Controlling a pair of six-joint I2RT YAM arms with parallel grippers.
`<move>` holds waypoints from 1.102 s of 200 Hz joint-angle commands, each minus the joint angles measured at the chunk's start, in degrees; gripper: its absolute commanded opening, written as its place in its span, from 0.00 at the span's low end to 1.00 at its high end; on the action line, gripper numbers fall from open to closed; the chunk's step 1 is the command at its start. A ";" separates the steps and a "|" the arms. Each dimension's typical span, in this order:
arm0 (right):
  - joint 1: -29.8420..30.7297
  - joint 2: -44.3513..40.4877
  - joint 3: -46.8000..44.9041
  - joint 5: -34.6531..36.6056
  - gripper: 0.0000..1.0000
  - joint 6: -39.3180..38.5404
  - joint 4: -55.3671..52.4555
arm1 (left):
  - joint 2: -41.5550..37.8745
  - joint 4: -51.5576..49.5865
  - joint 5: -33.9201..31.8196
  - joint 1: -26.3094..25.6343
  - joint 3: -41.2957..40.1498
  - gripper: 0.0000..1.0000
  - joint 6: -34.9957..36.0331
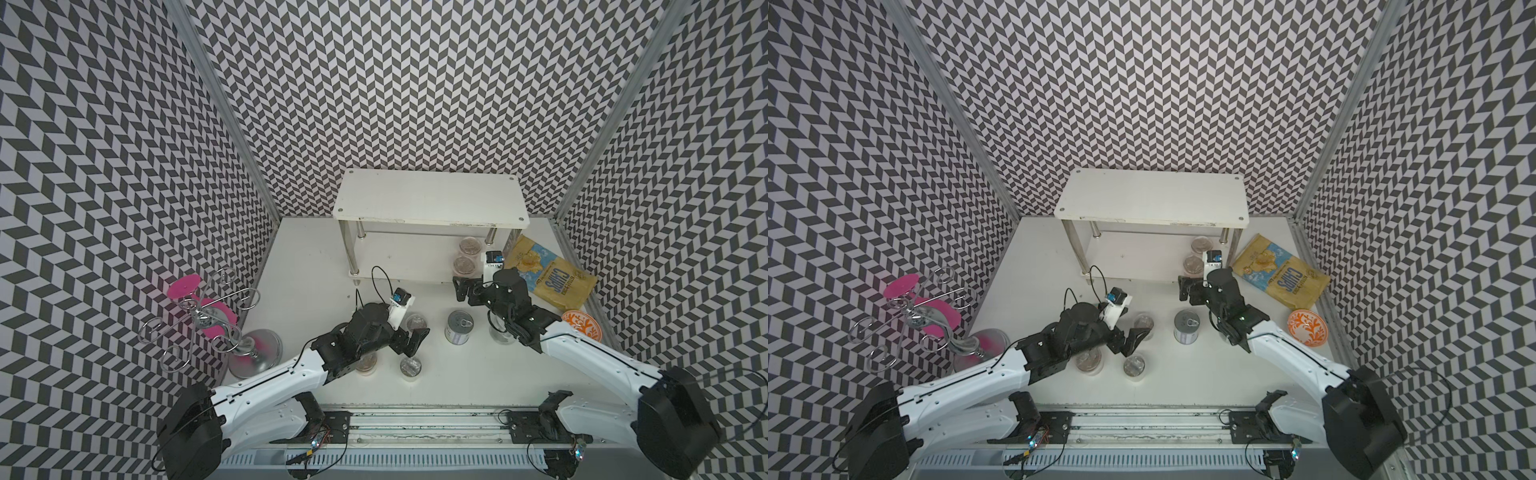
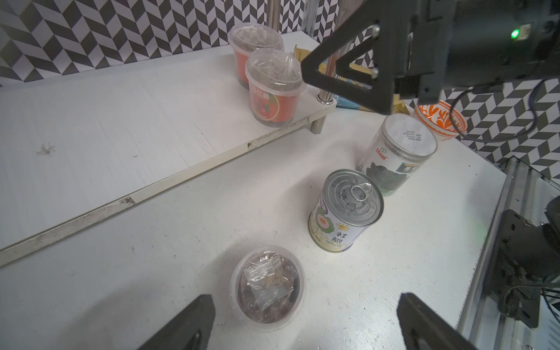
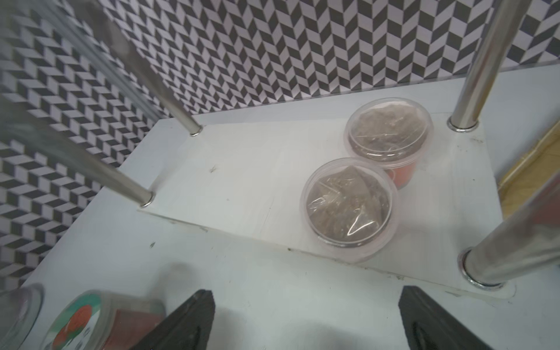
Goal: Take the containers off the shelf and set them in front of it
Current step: 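Pick up a container from the shelf.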
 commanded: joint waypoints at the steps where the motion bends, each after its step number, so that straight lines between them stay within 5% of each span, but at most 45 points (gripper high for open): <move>1: 0.17 3.46 2.04 6.11 1.00 2.78 5.80 | -1.34 0.08 2.85 1.40 1.45 1.00 2.04; 136: 0.20 20.71 10.19 15.22 0.99 -6.23 9.64 | -2.22 1.10 2.71 3.86 0.41 1.00 2.94; 220: 0.15 22.55 11.83 14.44 0.81 -10.76 11.15 | -2.15 1.57 2.77 4.51 -0.71 1.00 2.65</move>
